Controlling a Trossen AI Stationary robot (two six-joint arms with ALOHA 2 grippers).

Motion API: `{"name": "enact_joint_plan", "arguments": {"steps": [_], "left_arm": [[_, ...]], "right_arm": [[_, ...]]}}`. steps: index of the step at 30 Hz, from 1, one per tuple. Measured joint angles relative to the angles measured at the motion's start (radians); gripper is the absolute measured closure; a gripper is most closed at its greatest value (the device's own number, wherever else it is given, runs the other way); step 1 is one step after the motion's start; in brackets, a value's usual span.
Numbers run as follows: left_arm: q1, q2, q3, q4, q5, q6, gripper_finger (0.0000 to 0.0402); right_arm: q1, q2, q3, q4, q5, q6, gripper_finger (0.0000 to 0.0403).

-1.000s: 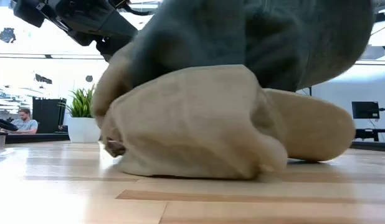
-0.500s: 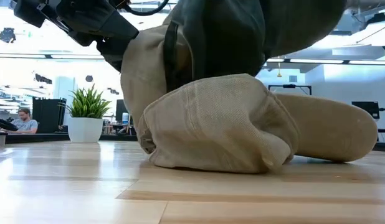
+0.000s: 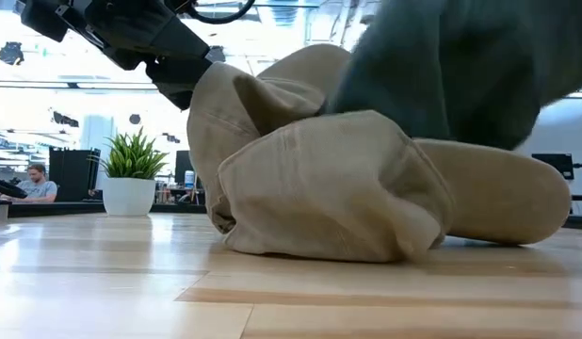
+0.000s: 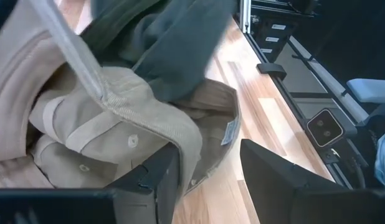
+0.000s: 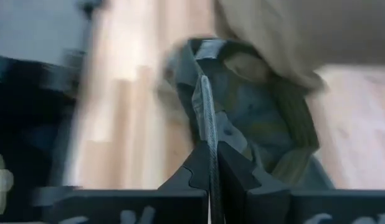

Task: Pick & Place hat
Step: Put the black cap into the left transparent bin

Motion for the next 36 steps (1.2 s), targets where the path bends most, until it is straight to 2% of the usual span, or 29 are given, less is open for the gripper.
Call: {"name": "enact_joint_plan", "arguments": {"steps": [5, 10, 15, 25, 28, 32, 34, 36], "left_arm": [[0.0, 0.0, 0.0, 0.0, -0.014, 0.0, 0.0238], [0.0, 0.0, 0.0, 0.0, -0.022, 0.0, 0.0238], [0.0, 0.0, 0.0, 0.0, -0.023, 0.0, 0.0238], [0.0, 0.0, 0.0, 0.0, -0.025, 0.0, 0.0238], [0.0, 0.0, 0.0, 0.0, -0.024, 0.0, 0.0238], [0.0, 0.0, 0.0, 0.0, -0.022, 0.0, 0.0238], [0.0, 0.0, 0.0, 0.0, -0.022, 0.0, 0.0238], [0.0, 0.0, 0.0, 0.0, -0.022, 0.0, 0.0238]], "right_arm": [[0.061, -0.033, 0.0, 0.133, 0.11, -0.118, 0.0399], [0.113, -0.044, 0.0, 0.251, 0.32, -0.223, 0.0396], [0.117, -0.072, 0.0, 0.276, 0.501, -0.141, 0.0397], [0.138, -0.178, 0.0, 0.306, 0.679, -0.107, 0.0398], [0.17, -0.194, 0.0, 0.333, 0.805, -0.175, 0.0398], [0.19, -0.201, 0.0, 0.318, 1.023, -0.22, 0.0398], [0.175, -0.202, 0.0, 0.261, 1.105, -0.172, 0.04], [0.142, -0.202, 0.0, 0.174, 1.108, -0.056, 0.04]]}}
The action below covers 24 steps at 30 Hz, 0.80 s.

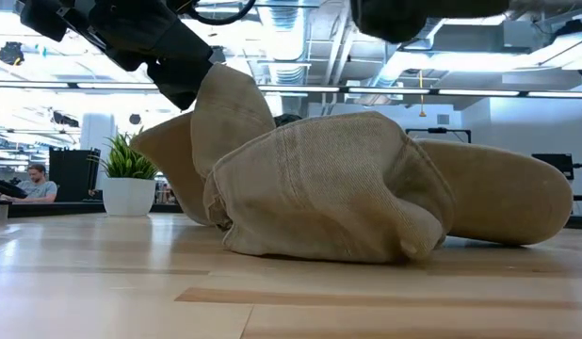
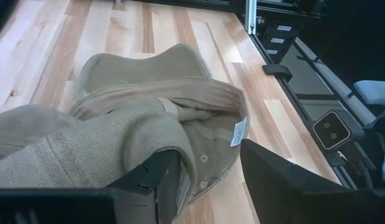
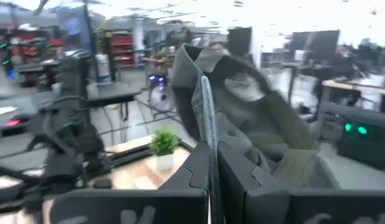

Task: Pick & Place hat
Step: Put the black cap into the left transparent bin

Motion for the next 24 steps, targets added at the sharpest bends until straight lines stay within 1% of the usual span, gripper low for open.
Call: {"name": "enact_joint_plan", "arguments": {"steps": [1, 3, 5, 7, 8, 11, 14, 17, 20, 24], "left_arm": [[0.0, 0.0, 0.0, 0.0, 0.0, 0.0, 0.0238], [0.0, 0.0, 0.0, 0.0, 0.0, 0.0, 0.0238], [0.0, 0.0, 0.0, 0.0, 0.0, 0.0, 0.0238], [0.0, 0.0, 0.0, 0.0, 0.0, 0.0, 0.0238], [0.0, 0.0, 0.0, 0.0, 0.0, 0.0, 0.0238], [0.0, 0.0, 0.0, 0.0, 0.0, 0.0, 0.0238], [0.0, 0.0, 0.0, 0.0, 0.0, 0.0, 0.0238], [0.0, 0.0, 0.0, 0.0, 0.0, 0.0, 0.0238], [0.0, 0.0, 0.0, 0.0, 0.0, 0.0, 0.0238], [0.0, 0.0, 0.0, 0.0, 0.0, 0.0, 0.0238]], "right_arm": [[-0.024, 0.0, 0.0, -0.051, -0.045, 0.075, 0.04], [-0.087, 0.005, -0.007, -0.136, -0.183, 0.228, 0.0401], [-0.148, 0.019, -0.044, -0.167, -0.313, 0.352, 0.0401], [-0.189, 0.037, -0.097, -0.101, -0.404, 0.393, 0.0401], [-0.2, 0.046, -0.127, -0.025, -0.431, 0.379, 0.0401], [-0.206, 0.056, -0.231, 0.265, -0.475, 0.249, 0.0401], [-0.216, 0.048, -0.354, 0.636, -0.543, 0.069, 0.0402], [-0.25, 0.05, -0.493, 1.04, -0.691, -0.076, 0.0402], [-0.295, 0.099, -0.624, 1.436, -0.838, -0.178, 0.0402], [-0.351, 0.207, -0.743, 1.877, -0.94, -0.309, 0.0402]]}}
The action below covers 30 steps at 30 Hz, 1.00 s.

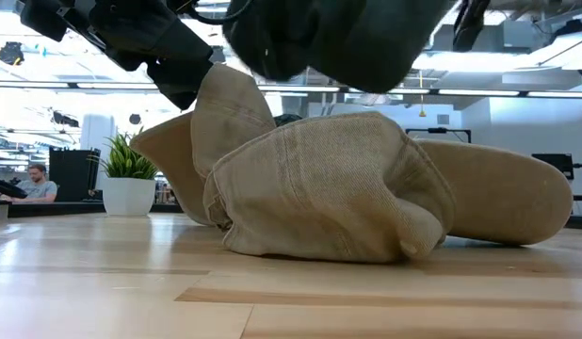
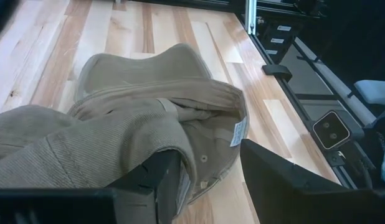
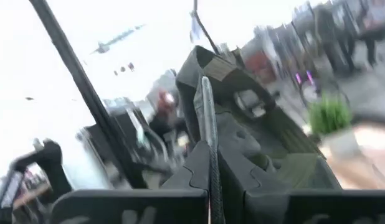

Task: Pick & Place hat
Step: Put the black cap into the left transparent bin

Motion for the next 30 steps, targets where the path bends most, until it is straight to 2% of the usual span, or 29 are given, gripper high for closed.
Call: {"name": "enact_joint_plan", "arguments": {"steps": [3, 6, 8, 9, 12, 15, 20, 25, 30], "left_arm": [[0.0, 0.0, 0.0, 0.0, 0.0, 0.0, 0.0238], [0.0, 0.0, 0.0, 0.0, 0.0, 0.0, 0.0238], [0.0, 0.0, 0.0, 0.0, 0.0, 0.0, 0.0238], [0.0, 0.0, 0.0, 0.001, 0.0, 0.003, 0.0238], [0.0, 0.0, 0.0, 0.022, 0.0, 0.041, 0.0238], [0.0, -0.015, -0.001, 0.069, 0.0, 0.089, 0.0238], [-0.006, -0.128, -0.001, 0.162, -0.006, 0.192, 0.0238], [-0.003, -0.317, 0.0, 0.185, -0.066, 0.309, 0.0238], [-0.011, -0.411, 0.001, 0.18, -0.07, 0.254, 0.0238]], "right_arm": [[-0.046, 0.069, -0.059, 0.26, -0.046, -0.089, 0.0399], [-0.116, 0.051, -0.088, 0.215, -0.001, -0.099, 0.0399], [-0.18, 0.044, -0.105, 0.254, 0.02, -0.032, 0.0401], [-0.216, 0.052, -0.111, 0.27, -0.018, 0.013, 0.0401], [-0.292, 0.053, -0.076, 0.253, -0.241, 0.079, 0.0401], [-0.313, 0.063, -0.047, 0.263, -0.334, 0.077, 0.0401], [-0.338, 0.054, -0.042, 0.268, -0.39, 0.065, 0.0401], [-0.326, 0.055, -0.043, 0.265, -0.427, 0.039, 0.0401], [-0.302, 0.055, -0.043, 0.266, -0.44, 0.01, 0.0401]]}}
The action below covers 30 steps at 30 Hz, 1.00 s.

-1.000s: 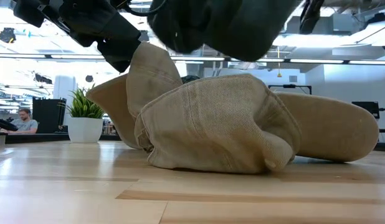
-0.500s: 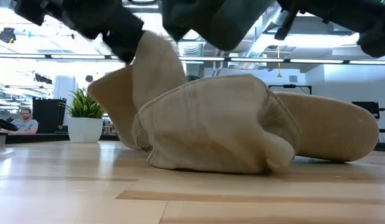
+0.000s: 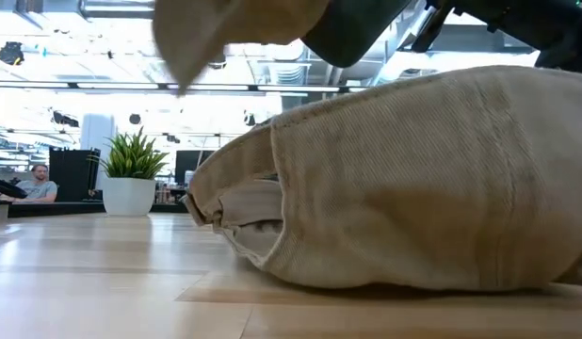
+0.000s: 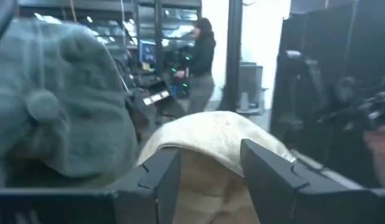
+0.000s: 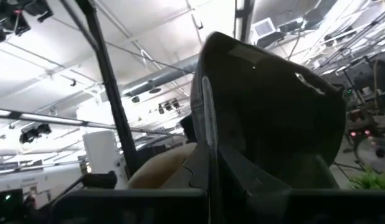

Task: Pick & Place hat
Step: Put the black cap into the left transparent bin

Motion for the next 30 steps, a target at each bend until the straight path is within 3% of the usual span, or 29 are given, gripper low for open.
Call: {"name": "enact_joint_plan", "arguments": {"steps": [13, 20, 30], "left_arm": [[-0.023, 0.268, -0.011, -0.04, -0.005, -0.028, 0.0237], [-0.02, 0.37, -0.011, -0.066, 0.025, -0.078, 0.0209], [-0.011, 0.372, -0.011, -0.249, 0.028, -0.187, 0.016]], "right_arm": [[0.046, 0.0, 0.0, -0.006, 0.0, -0.052, 0.0401], [0.046, 0.0, 0.0, -0.023, 0.0, -0.06, 0.0401], [0.046, 0.0, -0.001, -0.024, 0.004, -0.077, 0.04]]}}
